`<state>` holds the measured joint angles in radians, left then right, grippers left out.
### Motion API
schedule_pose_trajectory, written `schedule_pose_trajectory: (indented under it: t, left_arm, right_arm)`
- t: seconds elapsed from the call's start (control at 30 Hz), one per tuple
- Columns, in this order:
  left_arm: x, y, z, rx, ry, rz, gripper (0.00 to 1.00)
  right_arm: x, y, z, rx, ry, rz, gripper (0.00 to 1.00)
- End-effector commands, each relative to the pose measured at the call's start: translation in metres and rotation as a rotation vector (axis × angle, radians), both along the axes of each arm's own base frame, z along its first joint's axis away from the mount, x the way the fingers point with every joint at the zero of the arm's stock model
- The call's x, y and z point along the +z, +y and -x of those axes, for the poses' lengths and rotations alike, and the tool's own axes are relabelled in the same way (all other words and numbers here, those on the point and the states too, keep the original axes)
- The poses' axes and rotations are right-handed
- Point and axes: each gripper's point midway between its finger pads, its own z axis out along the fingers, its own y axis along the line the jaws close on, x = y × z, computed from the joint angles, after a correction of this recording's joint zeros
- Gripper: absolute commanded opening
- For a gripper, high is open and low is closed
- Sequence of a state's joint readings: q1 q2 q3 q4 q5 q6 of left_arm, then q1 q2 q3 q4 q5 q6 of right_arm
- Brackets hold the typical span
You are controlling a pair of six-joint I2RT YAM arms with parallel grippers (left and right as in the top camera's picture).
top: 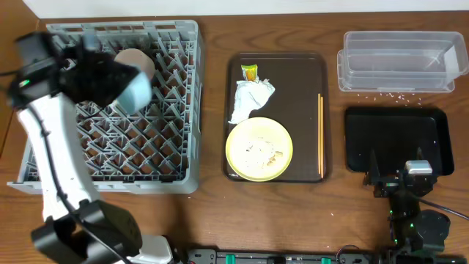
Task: Sort waste into correct bins and load items into the dishwasher
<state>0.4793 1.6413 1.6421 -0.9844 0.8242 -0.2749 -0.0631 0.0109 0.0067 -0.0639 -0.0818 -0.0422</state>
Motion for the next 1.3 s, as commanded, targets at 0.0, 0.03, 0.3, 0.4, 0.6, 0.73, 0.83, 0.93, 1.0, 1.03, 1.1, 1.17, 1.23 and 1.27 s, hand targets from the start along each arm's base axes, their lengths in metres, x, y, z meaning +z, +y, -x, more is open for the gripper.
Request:
schedule_pose_trajectory:
  t: [0.0,0.03,0.3,0.4,0.6,0.73,0.83,0.93,1.0,1.03,1.1,1.17,1.23,1.27]
  left_arm:
    - [0.0,0.026,0.01,0.032,-0.027,0.054,0.07]
    - [-0.001,0.031,0.012,0.037,-0.036,0.075,0.07]
    - [-0.012,0.05,0.024,0.021,-0.166,0.223,0.07]
    - [-0.018,0.061,0.014,0.008,-0.247,0.17,0.08]
    - [-0.018,0.091,0.013,0.053,-0.309,0.125,0.07]
    - [-0.03,0.113,0.017,0.103,-0.296,0.136,0.08]
    - [-0.045,0.125,0.019,0.134,-0.263,0.178,0.07]
    - [-0.059,0.129,0.02,0.152,-0.23,0.212,0.08]
    - [-0.062,0.127,0.02,0.134,-0.234,0.211,0.08]
    - [-0.06,0.124,0.019,0.112,-0.25,0.203,0.08]
    - [-0.051,0.111,0.017,0.044,-0.31,0.206,0.09]
    - [-0.045,0.098,0.015,-0.008,-0.345,0.209,0.15]
    - [-0.042,0.086,0.013,-0.051,-0.357,0.186,0.22]
    - [-0.04,0.078,0.011,-0.077,-0.364,0.169,0.26]
  right_arm:
    - [0.0,-0.001,0.0,-0.003,-0.001,0.015,0.99]
    - [0.0,-0.001,0.0,-0.003,-0.001,0.015,0.99]
    - [0.0,-0.001,0.0,-0.003,-0.001,0.015,0.99]
    - [0.0,-0.001,0.0,-0.003,-0.001,0.015,0.99]
    - [0.0,-0.001,0.0,-0.003,-0.001,0.015,0.99]
    - [0.0,-0.001,0.0,-0.003,-0.001,0.015,0.99]
    - [0.0,-0.001,0.0,-0.003,-0.001,0.015,0.99]
    - [0.0,-0.001,0.0,-0.003,-0.001,0.015,0.99]
    - [0.0,-0.001,0.0,-0.003,-0.001,0.015,0.99]
    - [0.0,-0.001,0.0,-0.003,-0.001,0.015,0.99]
    - [0.0,-0.001,0.0,-0.003,-0.001,0.015,0.99]
    - [0.0,-0.001,0.0,-0.003,-0.001,0.015,0.99]
    - [0.0,-0.001,0.0,-0.003,-0.001,0.015,0.99]
    - [0.0,-0.001,0.0,-0.003,-0.001,0.015,0.99]
